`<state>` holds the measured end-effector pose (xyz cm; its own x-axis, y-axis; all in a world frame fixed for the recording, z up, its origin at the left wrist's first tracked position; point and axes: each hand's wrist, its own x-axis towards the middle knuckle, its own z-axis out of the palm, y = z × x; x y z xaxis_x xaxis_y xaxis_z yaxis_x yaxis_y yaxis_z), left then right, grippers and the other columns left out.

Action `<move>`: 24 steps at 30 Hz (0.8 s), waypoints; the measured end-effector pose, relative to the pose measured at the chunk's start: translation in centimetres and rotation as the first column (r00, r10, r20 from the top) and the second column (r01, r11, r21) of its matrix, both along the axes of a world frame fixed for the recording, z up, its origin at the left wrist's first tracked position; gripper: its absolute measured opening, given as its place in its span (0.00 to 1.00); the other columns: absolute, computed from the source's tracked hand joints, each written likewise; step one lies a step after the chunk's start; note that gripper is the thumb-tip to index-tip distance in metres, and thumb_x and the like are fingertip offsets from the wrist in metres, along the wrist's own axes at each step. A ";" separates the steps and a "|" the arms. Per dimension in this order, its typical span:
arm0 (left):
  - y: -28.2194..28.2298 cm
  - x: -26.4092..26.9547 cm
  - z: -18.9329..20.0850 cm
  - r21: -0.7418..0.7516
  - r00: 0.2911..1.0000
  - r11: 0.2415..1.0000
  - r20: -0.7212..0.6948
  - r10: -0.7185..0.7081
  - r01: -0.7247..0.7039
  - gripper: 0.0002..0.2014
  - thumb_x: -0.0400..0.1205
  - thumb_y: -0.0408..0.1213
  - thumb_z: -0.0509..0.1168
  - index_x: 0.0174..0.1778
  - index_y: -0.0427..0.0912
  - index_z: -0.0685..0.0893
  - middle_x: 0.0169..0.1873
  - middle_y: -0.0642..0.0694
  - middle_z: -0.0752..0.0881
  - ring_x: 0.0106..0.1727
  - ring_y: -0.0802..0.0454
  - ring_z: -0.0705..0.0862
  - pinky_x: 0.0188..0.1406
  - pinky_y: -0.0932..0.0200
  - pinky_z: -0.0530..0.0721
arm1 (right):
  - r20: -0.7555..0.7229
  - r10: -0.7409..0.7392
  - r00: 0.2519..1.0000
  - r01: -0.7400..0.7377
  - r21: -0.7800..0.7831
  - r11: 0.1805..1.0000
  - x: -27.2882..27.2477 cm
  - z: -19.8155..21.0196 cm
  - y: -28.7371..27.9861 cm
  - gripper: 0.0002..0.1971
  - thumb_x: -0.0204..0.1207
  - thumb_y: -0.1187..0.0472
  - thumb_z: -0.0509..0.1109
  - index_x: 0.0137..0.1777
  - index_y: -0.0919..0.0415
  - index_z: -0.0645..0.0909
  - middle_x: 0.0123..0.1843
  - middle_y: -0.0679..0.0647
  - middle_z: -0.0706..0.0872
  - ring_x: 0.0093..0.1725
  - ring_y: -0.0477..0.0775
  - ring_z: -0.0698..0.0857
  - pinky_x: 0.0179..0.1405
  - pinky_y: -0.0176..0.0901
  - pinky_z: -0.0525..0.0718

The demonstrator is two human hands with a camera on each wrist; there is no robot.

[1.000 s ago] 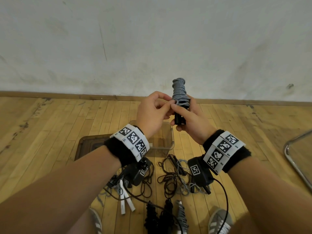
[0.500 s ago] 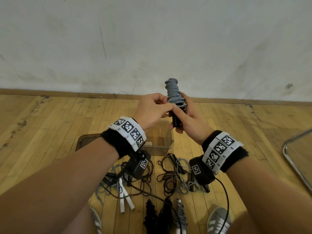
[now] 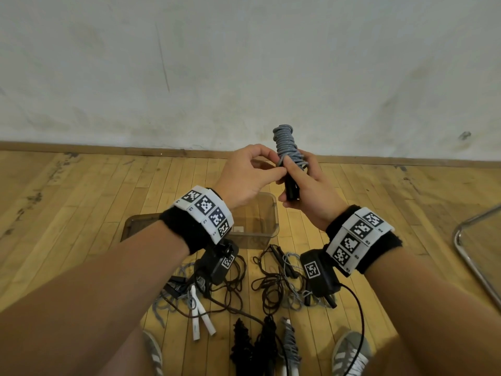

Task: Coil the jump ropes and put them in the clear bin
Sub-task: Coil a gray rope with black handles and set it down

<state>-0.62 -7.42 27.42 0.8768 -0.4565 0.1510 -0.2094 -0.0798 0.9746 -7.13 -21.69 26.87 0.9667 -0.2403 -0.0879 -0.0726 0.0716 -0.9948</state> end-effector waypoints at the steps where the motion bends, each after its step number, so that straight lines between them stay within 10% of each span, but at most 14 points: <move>1: 0.1 0.1 0.2 0.000 1.000 1.000 0.003 -0.007 0.007 0.07 0.78 0.31 0.78 0.49 0.39 0.88 0.37 0.48 0.93 0.39 0.59 0.90 0.47 0.61 0.88 | -0.008 0.006 1.000 -0.006 0.039 0.999 0.0 0.0 -0.1 0.22 0.86 0.48 0.67 0.77 0.47 0.68 0.47 0.57 0.84 0.30 0.50 0.83 0.29 0.43 0.84; 19: -0.2 0.3 -0.4 0.073 0.951 0.972 0.234 0.202 -0.224 0.06 0.75 0.34 0.78 0.40 0.44 0.86 0.26 0.51 0.90 0.29 0.61 0.89 0.37 0.60 0.88 | -0.054 0.014 0.998 -0.005 0.157 0.988 0.0 -0.4 1.0 0.20 0.90 0.48 0.60 0.77 0.58 0.70 0.58 0.64 0.87 0.28 0.53 0.82 0.26 0.43 0.84; 24: -0.5 0.2 -0.8 0.045 0.931 0.974 0.309 0.196 -0.220 0.06 0.76 0.33 0.76 0.40 0.45 0.85 0.39 0.52 0.93 0.31 0.59 0.91 0.46 0.53 0.91 | -0.033 -0.029 0.999 0.034 0.132 0.991 0.2 -0.6 1.1 0.21 0.90 0.45 0.60 0.75 0.57 0.71 0.60 0.67 0.87 0.27 0.53 0.81 0.25 0.43 0.83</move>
